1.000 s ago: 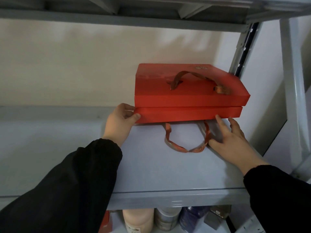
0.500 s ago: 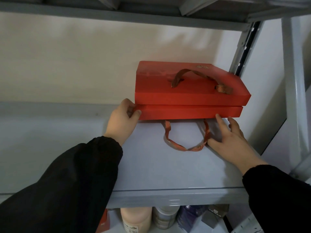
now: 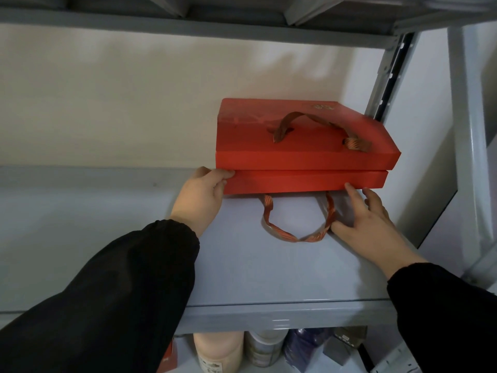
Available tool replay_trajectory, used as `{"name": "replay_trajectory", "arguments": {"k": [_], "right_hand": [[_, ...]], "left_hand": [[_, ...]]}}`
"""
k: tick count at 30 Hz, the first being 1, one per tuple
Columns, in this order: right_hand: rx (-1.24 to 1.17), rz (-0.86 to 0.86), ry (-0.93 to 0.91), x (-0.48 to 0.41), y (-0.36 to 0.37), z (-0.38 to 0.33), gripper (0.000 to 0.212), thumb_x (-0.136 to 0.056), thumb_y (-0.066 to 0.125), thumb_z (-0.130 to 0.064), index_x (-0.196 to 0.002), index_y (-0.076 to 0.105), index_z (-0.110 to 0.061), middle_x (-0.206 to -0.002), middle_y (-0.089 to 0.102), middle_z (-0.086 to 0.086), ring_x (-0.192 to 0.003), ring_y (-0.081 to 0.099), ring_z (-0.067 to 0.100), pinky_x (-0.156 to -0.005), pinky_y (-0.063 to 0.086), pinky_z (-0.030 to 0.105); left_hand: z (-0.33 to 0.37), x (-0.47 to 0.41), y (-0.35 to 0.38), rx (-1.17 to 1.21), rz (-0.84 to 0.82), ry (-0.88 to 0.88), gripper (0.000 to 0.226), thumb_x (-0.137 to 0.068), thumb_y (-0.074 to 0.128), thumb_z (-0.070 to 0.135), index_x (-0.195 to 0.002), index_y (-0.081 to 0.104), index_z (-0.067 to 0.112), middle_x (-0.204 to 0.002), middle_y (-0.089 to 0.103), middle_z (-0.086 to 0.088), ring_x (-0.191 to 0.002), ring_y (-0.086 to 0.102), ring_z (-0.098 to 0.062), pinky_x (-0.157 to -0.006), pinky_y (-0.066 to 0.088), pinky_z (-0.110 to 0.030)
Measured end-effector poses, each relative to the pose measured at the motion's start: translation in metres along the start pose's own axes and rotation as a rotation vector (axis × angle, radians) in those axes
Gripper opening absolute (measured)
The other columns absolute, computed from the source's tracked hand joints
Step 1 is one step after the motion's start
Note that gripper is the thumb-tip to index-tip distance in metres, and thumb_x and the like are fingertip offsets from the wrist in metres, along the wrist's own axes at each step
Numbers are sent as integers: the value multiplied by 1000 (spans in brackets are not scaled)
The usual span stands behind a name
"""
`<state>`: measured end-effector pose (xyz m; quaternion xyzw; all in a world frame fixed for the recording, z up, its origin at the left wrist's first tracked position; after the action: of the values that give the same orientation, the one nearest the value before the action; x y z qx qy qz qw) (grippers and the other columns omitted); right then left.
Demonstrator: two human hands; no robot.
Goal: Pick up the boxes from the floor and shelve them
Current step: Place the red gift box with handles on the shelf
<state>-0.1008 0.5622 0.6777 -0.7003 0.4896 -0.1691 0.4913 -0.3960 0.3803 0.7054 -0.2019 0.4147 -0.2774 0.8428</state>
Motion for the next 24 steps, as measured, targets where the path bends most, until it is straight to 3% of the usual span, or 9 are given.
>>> {"name": "replay_trajectory", "arguments": {"k": [6, 11, 14, 17, 20, 22, 24], "right_hand": [[-22, 25, 1, 2, -2, -2, 88, -84, 66, -49, -158, 20, -37, -165, 17, 5, -148, 26, 33, -117, 30, 46], [-26, 24, -4, 1, 0, -1, 91, -85, 68, -50, -160, 18, -34, -167, 15, 4, -150, 24, 31, -118, 28, 45], [-12, 17, -9, -1, 1, 1, 93, -85, 67, -52, -161, 15, -35, -168, 12, 5, -151, 22, 31, -119, 27, 45], [7, 5, -11, -2, 0, 2, 95, -85, 65, -54, -161, 11, -36, -168, 10, 4, -151, 22, 31, -119, 28, 45], [5, -3, -13, -1, 1, 2, 96, -85, 64, -56, -161, 9, -38, -168, 8, 3, -151, 22, 31, -119, 29, 46], [1, 5, -17, 0, 1, 1, 97, -84, 65, -55, -161, 8, -39, -168, 8, 4, -151, 23, 31, -119, 29, 46], [6, 13, -15, -1, 0, 1, 97, -84, 66, -54, -161, 9, -39, -168, 8, 4, -151, 23, 31, -119, 29, 45]], "left_hand": [[1, 2, 2, 1, -27, 31, 36, -102, 48, 6, -127, 68, 23, -107, 48, 3, -91, 50, -10, -79, 31, 3], [7, 3, 5, -50, -70, 112, 45, -102, 50, 9, -133, 64, 39, -104, 42, 4, -87, 46, -4, -84, 30, 4], [10, 2, 4, -28, -41, 75, 41, -103, 51, 10, -130, 67, 37, -103, 42, 5, -86, 48, 6, -82, 28, 7], [15, 0, 5, 1, -25, 26, 33, -103, 52, 14, -126, 70, 31, -97, 41, 8, -84, 48, 6, -79, 29, 7], [16, -3, 4, 64, 12, -30, 23, -101, 56, 16, -117, 69, 25, -95, 43, 12, -81, 52, 1, -74, 35, 2], [10, -7, 0, 88, 79, -98, 12, -97, 62, 19, -107, 56, 22, -92, 50, 6, -79, 54, -11, -66, 39, -9], [5, -10, -2, 159, 126, -201, 25, -94, 66, 22, -102, 43, 16, -87, 54, 3, -74, 53, -10, -57, 37, -16]]}}
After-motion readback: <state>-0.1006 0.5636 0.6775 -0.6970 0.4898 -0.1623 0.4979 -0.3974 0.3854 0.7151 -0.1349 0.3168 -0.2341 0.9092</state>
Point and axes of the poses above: each hand's wrist, its own x-axis away from the middle knuckle, its own y-axis out of the palm, z = x × y, the point moved 5 cm from there along -x, towards the middle knuckle
